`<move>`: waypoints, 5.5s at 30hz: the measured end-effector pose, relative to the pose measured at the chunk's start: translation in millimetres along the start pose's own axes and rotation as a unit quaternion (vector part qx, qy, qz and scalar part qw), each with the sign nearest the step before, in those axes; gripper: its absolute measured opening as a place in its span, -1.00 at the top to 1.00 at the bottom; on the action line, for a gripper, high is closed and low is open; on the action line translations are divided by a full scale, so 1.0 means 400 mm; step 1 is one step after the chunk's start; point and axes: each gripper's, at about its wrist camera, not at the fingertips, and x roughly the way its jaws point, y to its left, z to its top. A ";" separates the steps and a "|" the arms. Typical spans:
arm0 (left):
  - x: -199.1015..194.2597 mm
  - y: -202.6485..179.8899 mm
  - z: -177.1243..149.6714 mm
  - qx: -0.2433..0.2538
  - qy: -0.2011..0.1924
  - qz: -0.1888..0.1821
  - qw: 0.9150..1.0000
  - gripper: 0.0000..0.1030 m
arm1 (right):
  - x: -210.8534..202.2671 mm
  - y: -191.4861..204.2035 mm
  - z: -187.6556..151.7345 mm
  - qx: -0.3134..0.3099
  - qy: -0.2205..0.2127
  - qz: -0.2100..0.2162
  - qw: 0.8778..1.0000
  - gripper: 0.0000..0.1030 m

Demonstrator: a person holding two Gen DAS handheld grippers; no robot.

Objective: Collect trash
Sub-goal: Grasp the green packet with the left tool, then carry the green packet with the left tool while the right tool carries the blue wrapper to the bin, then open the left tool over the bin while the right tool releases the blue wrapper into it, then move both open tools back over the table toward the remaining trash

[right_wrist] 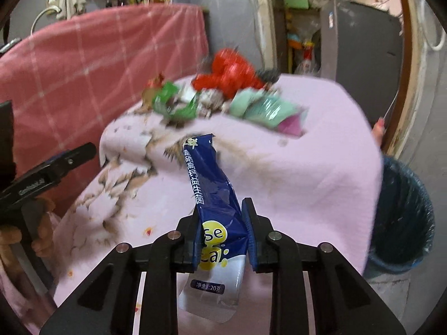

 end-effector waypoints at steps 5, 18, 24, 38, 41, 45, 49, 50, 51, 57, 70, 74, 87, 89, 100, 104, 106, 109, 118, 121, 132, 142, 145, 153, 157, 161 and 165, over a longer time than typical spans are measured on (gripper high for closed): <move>0.050 -0.059 0.036 0.025 -0.002 -0.028 0.999 -0.95 | -0.038 -0.050 0.019 0.025 -0.048 -0.013 0.998 0.56; 0.199 -0.132 0.105 0.089 0.010 -0.030 0.996 -0.54 | -0.042 -0.153 0.048 0.079 -0.088 -0.019 0.993 0.56; 0.222 -0.125 0.092 0.094 0.015 -0.038 0.995 0.08 | -0.032 -0.162 0.044 0.085 -0.085 -0.015 0.993 0.56; 0.093 -0.121 0.073 0.054 -0.048 -0.025 0.997 0.13 | -0.046 -0.155 0.035 0.076 -0.092 -0.009 0.993 0.56; 0.058 -0.126 0.063 0.054 -0.055 -0.026 0.997 0.15 | -0.054 -0.147 0.033 0.072 -0.096 -0.006 0.993 0.56; 0.017 -0.134 0.060 0.054 -0.061 -0.030 0.996 0.16 | -0.059 -0.135 0.033 0.068 -0.099 -0.002 0.993 0.56; -0.011 -0.139 0.058 0.057 -0.062 -0.028 0.996 0.22 | -0.061 -0.128 0.033 0.064 -0.101 0.004 0.993 0.56; -0.018 -0.139 0.057 0.056 -0.061 -0.029 0.996 0.25 | -0.061 -0.126 0.032 0.064 -0.101 0.005 0.993 0.56; -0.020 -0.139 0.057 0.055 -0.060 -0.029 0.996 0.28 | -0.061 -0.123 0.032 0.062 -0.102 0.007 0.993 0.56; -0.007 -0.150 0.039 0.061 -0.031 -0.029 0.997 0.95 | -0.060 -0.107 0.034 0.054 -0.102 0.010 0.993 0.56; -0.032 -0.230 0.040 0.081 -0.052 -0.055 0.994 0.96 | -0.100 -0.123 0.032 0.054 -0.125 -0.004 0.991 0.56; -0.022 -0.295 0.046 0.087 -0.064 -0.075 0.991 0.96 | -0.144 -0.167 0.032 0.069 -0.148 -0.029 0.986 0.56; 0.106 -0.587 0.064 0.105 -0.058 -0.151 0.981 0.96 | -0.252 -0.406 0.005 0.104 -0.188 -0.153 0.965 0.56; 0.131 -0.626 0.060 0.105 -0.056 -0.158 0.980 0.96 | -0.249 -0.452 -0.012 0.112 -0.185 -0.166 0.962 0.56; 0.271 -0.787 0.021 0.110 -0.017 -0.148 0.983 0.95 | -0.200 -0.646 -0.084 0.193 -0.158 -0.190 0.950 0.55; 0.330 -0.818 0.011 0.116 0.020 -0.133 0.984 0.94 | -0.168 -0.689 -0.109 0.224 -0.127 -0.186 0.948 0.55; 0.351 -0.827 0.001 0.117 0.034 -0.129 0.984 0.93 | -0.156 -0.701 -0.120 0.236 -0.115 -0.185 0.947 0.55; 0.371 -0.833 -0.011 0.122 0.044 -0.121 0.984 0.93 | -0.145 -0.707 -0.130 0.243 -0.102 -0.186 0.946 0.55; 0.411 -0.871 -0.056 0.154 0.067 -0.121 0.978 0.84 | -0.104 -0.747 -0.175 0.279 -0.056 -0.178 0.942 0.53; 0.425 -0.884 -0.072 0.160 0.084 -0.118 0.976 0.81 | -0.092 -0.761 -0.193 0.291 -0.041 -0.172 0.940 0.52; 0.400 -0.875 -0.087 0.163 0.091 -0.149 0.971 0.61 | -0.100 -0.767 -0.185 0.292 -0.042 -0.165 0.941 0.33; 0.304 -0.827 -0.034 0.122 0.039 -0.175 0.976 -0.06 | -0.182 -0.719 -0.141 0.254 -0.109 -0.185 0.943 -0.12; 0.267 -0.796 -0.004 0.112 0.014 -0.177 0.978 -0.09 | -0.225 -0.680 -0.110 0.225 -0.151 -0.191 0.943 -0.34; 0.166 -0.679 0.067 0.085 -0.050 -0.147 0.984 -0.63 | -0.288 -0.575 -0.043 0.160 -0.229 -0.190 0.941 -0.98; 0.124 -0.616 0.087 0.073 -0.079 -0.124 0.986 -0.90 | -0.298 -0.527 -0.017 0.140 -0.253 -0.179 0.940 -1.00; 0.088 -0.553 0.092 0.066 -0.096 -0.108 0.987 -0.92 | -0.298 -0.483 0.004 0.126 -0.266 -0.168 0.941 -1.00; 0.054 -0.477 0.097 0.057 -0.112 -0.086 0.988 -0.92 | -0.290 -0.429 0.031 0.111 -0.274 -0.154 0.943 -1.00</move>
